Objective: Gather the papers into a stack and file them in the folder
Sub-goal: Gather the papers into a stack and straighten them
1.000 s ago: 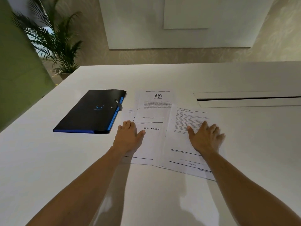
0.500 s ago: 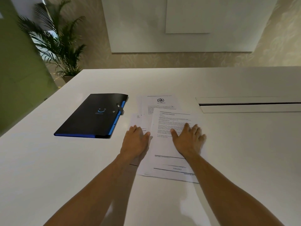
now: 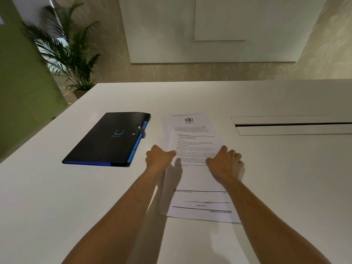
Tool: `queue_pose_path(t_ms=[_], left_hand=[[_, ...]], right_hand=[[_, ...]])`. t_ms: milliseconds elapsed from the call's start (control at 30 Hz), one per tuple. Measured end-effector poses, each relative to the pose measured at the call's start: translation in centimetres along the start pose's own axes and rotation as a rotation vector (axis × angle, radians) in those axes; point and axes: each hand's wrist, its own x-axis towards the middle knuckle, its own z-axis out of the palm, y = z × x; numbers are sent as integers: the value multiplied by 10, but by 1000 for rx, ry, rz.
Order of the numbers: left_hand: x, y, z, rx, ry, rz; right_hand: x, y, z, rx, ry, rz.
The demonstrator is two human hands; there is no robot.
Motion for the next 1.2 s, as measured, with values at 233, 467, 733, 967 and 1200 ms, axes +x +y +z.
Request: queue_pose_path(t_ms=[233, 467, 733, 967, 1200], left_hand=[[10, -2, -6, -269, -133, -132], [12, -4, -8, -264, -204, -104], [8, -4, 10, 78, -50, 169], [1, 9, 22, 306, 37, 170], [15, 10, 2, 14, -114, 107]], right_hand=[[-3, -6, -1, 7, 1, -42], [0, -6, -2, 81, 4, -49], [15, -3, -1, 227, 3, -29], [21, -5, 0, 198, 13, -50], [20, -6, 3, 108, -5, -82]])
